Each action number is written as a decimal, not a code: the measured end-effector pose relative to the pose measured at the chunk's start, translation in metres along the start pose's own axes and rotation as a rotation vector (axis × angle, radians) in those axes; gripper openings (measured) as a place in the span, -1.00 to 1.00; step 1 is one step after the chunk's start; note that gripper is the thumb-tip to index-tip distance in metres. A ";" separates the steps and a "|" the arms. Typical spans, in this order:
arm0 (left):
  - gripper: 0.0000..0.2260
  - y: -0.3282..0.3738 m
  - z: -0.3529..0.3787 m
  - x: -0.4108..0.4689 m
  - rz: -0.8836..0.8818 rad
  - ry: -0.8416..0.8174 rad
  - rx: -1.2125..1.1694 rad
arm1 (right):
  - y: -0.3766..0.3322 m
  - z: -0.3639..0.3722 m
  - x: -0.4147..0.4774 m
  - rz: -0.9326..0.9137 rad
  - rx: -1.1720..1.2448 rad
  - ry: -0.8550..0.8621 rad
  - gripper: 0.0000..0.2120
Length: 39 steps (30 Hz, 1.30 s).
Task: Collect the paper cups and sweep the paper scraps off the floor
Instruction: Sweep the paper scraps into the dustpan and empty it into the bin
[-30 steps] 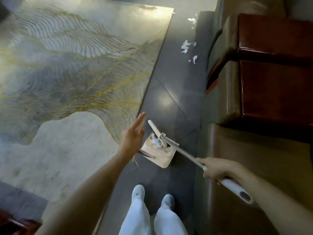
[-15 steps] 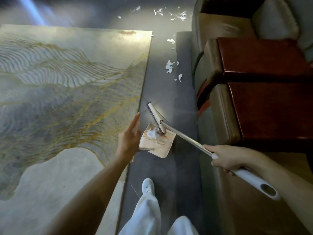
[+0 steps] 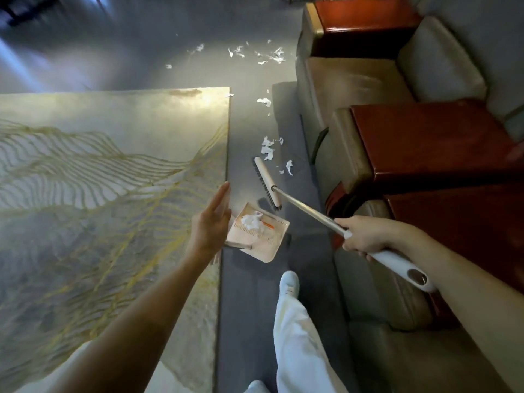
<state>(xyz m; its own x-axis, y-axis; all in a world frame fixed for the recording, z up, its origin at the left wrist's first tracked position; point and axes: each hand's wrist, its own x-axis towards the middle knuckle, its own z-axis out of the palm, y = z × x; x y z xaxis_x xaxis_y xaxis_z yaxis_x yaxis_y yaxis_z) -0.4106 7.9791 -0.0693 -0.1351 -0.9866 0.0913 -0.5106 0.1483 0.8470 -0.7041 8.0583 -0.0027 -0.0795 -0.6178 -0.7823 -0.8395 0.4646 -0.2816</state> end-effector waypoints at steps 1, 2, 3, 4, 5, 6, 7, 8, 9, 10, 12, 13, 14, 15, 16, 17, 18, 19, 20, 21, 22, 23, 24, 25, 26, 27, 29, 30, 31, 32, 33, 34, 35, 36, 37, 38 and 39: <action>-0.49 0.001 0.009 0.030 -0.014 -0.001 -0.004 | -0.003 -0.022 0.021 0.004 0.006 0.004 -0.40; -0.49 0.001 0.012 0.042 -0.025 -0.015 -0.012 | -0.006 -0.032 0.031 0.002 0.014 0.001 -0.41; -0.50 0.003 0.018 0.062 -0.044 -0.028 -0.033 | -0.009 -0.048 0.045 0.007 0.035 -0.004 -0.41; -0.50 0.006 0.025 0.085 -0.068 -0.038 -0.047 | -0.011 -0.067 0.062 0.017 0.071 -0.011 -0.40; -0.50 0.010 0.032 0.107 -0.076 -0.041 -0.038 | -0.014 -0.085 0.080 0.031 0.085 -0.010 -0.40; -0.50 0.012 0.037 0.129 -0.076 -0.046 -0.031 | -0.017 -0.104 0.096 0.040 0.083 -0.012 -0.41; -0.49 0.011 0.041 0.150 -0.079 -0.051 -0.030 | -0.019 -0.122 0.111 0.046 0.077 -0.012 -0.44; -0.48 0.011 0.046 0.169 -0.091 -0.059 -0.040 | -0.022 -0.139 0.124 0.051 0.081 -0.009 -0.49; -0.48 0.011 0.050 0.187 -0.095 -0.055 -0.048 | -0.024 -0.153 0.136 0.060 0.088 -0.001 -0.53; -0.48 0.010 0.055 0.204 -0.104 -0.043 -0.050 | -0.025 -0.164 0.149 0.075 0.099 0.000 -0.55; -0.49 0.007 0.066 0.240 -0.137 -0.020 -0.062 | -0.025 -0.186 0.174 0.116 0.139 0.006 -0.51; -0.50 0.006 0.072 0.257 -0.149 -0.031 -0.063 | -0.026 -0.197 0.186 0.135 0.164 0.013 -0.46; -0.51 0.004 0.079 0.274 -0.155 -0.055 -0.056 | -0.027 -0.208 0.200 0.148 0.170 0.023 -0.41; -0.52 0.002 0.084 0.290 -0.162 -0.092 -0.047 | -0.029 -0.218 0.215 0.162 0.152 0.031 -0.35; -0.52 0.001 0.089 0.304 -0.180 -0.126 -0.037 | -0.031 -0.227 0.228 0.174 0.107 0.039 -0.33; -0.52 -0.001 0.094 0.318 -0.195 -0.141 -0.024 | -0.034 -0.234 0.241 0.183 0.045 0.050 -0.32; -0.52 -0.003 0.098 0.332 -0.201 -0.136 -0.006 | -0.038 -0.239 0.255 0.190 -0.016 0.059 -0.33; -0.51 -0.004 0.101 0.344 -0.204 -0.119 0.002 | -0.042 -0.243 0.269 0.199 -0.055 0.061 -0.34; -0.50 -0.006 0.104 0.357 -0.209 -0.103 0.000 | -0.046 -0.246 0.281 0.210 -0.071 0.057 -0.35; -0.48 -0.007 0.106 0.370 -0.214 -0.096 -0.006 | -0.049 -0.248 0.293 0.221 -0.066 0.048 -0.36; -0.46 -0.008 0.107 0.383 -0.213 -0.098 -0.005 | -0.054 -0.248 0.303 0.225 -0.041 0.032 -0.37; -0.45 -0.008 0.107 0.395 -0.212 -0.104 0.004 | -0.058 -0.248 0.311 0.228 -0.002 0.008 -0.38; -0.45 -0.008 0.108 0.405 -0.218 -0.110 0.015 | -0.063 -0.248 0.317 0.230 0.062 -0.019 -0.39; -0.46 -0.007 0.109 0.413 -0.224 -0.117 0.026 | -0.068 -0.249 0.321 0.237 0.148 -0.044 -0.38; -0.47 -0.007 0.111 0.420 -0.234 -0.123 0.033 | -0.071 -0.252 0.323 0.241 0.229 -0.062 -0.36; -0.48 -0.006 0.113 0.426 -0.243 -0.130 0.033 | -0.072 -0.255 0.325 0.240 0.280 -0.074 -0.35; -0.49 -0.005 0.118 0.434 -0.243 -0.148 0.022 | -0.072 -0.264 0.323 0.231 0.311 -0.097 -0.35; -0.49 -0.005 0.120 0.438 -0.232 -0.152 0.027 | -0.071 -0.271 0.320 0.220 0.305 -0.103 -0.35; -0.49 -0.005 0.123 0.442 -0.224 -0.149 0.035 | -0.069 -0.279 0.318 0.207 0.291 -0.107 -0.34; -0.48 -0.005 0.125 0.445 -0.231 -0.143 0.037 | -0.067 -0.288 0.316 0.196 0.277 -0.112 -0.34; -0.48 -0.006 0.126 0.449 -0.247 -0.138 0.035 | -0.066 -0.298 0.315 0.189 0.262 -0.118 -0.32; -0.48 -0.006 0.128 0.454 -0.260 -0.134 0.031 | -0.065 -0.310 0.316 0.181 0.231 -0.125 -0.32; -0.47 -0.006 0.129 0.458 -0.265 -0.134 0.028 | -0.064 -0.324 0.317 0.172 0.192 -0.130 -0.31; -0.46 -0.005 0.130 0.461 -0.266 -0.133 0.023 | -0.064 -0.338 0.321 0.162 0.149 -0.133 -0.32; -0.45 -0.004 0.131 0.464 -0.259 -0.130 0.015 | -0.065 -0.353 0.325 0.149 0.109 -0.133 -0.34; -0.43 -0.003 0.132 0.466 -0.246 -0.123 0.010 | -0.067 -0.367 0.331 0.129 0.068 -0.127 -0.37; -0.41 -0.002 0.134 0.468 -0.233 -0.113 0.010 | -0.069 -0.381 0.339 0.107 0.027 -0.119 -0.42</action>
<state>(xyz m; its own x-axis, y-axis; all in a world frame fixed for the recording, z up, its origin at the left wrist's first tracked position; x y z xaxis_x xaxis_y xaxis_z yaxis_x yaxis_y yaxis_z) -0.5862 7.5261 -0.0988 -0.1065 -0.9805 -0.1652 -0.5474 -0.0808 0.8330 -0.8778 7.5750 -0.0370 -0.1021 -0.4852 -0.8684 -0.8145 0.5420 -0.2070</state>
